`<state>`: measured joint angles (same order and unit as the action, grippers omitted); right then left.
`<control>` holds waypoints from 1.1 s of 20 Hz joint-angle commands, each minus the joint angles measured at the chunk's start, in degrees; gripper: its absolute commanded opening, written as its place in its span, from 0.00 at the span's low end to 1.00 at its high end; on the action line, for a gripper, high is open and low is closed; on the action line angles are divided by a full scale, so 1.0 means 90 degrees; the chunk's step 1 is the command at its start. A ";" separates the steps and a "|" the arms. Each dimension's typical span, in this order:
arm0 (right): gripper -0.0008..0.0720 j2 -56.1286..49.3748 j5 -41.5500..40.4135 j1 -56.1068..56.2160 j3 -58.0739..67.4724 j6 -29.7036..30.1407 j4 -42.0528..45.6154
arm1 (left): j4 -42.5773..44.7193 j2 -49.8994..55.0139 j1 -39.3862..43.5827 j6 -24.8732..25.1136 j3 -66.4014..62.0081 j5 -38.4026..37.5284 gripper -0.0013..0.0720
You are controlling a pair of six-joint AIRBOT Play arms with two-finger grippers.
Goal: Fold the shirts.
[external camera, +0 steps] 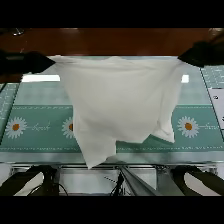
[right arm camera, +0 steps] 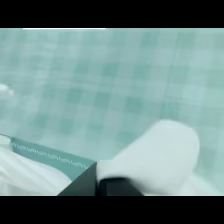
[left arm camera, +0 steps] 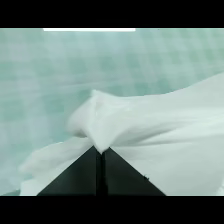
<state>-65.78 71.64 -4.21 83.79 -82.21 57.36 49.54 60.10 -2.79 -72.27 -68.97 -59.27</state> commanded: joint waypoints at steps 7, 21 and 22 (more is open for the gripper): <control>0.62 -0.3725 -0.0534 -0.0005 0.1581 -0.0474 -0.1229 | -0.0049 0.1792 0.0571 0.0119 0.0158 0.1321 0.35; 0.87 0.0165 0.0189 -0.1846 -0.3223 0.0005 0.0563 | 0.0219 0.1209 -0.2514 -0.0032 0.3308 -0.1814 0.98; 0.87 0.0682 -0.0143 -0.1868 -0.4065 0.0114 0.0245 | -0.0236 0.1115 -0.2497 0.0267 0.3708 -0.1647 0.98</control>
<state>-71.55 80.18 -19.00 66.06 -82.24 64.53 54.33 72.31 -22.85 -72.90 -46.11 -74.89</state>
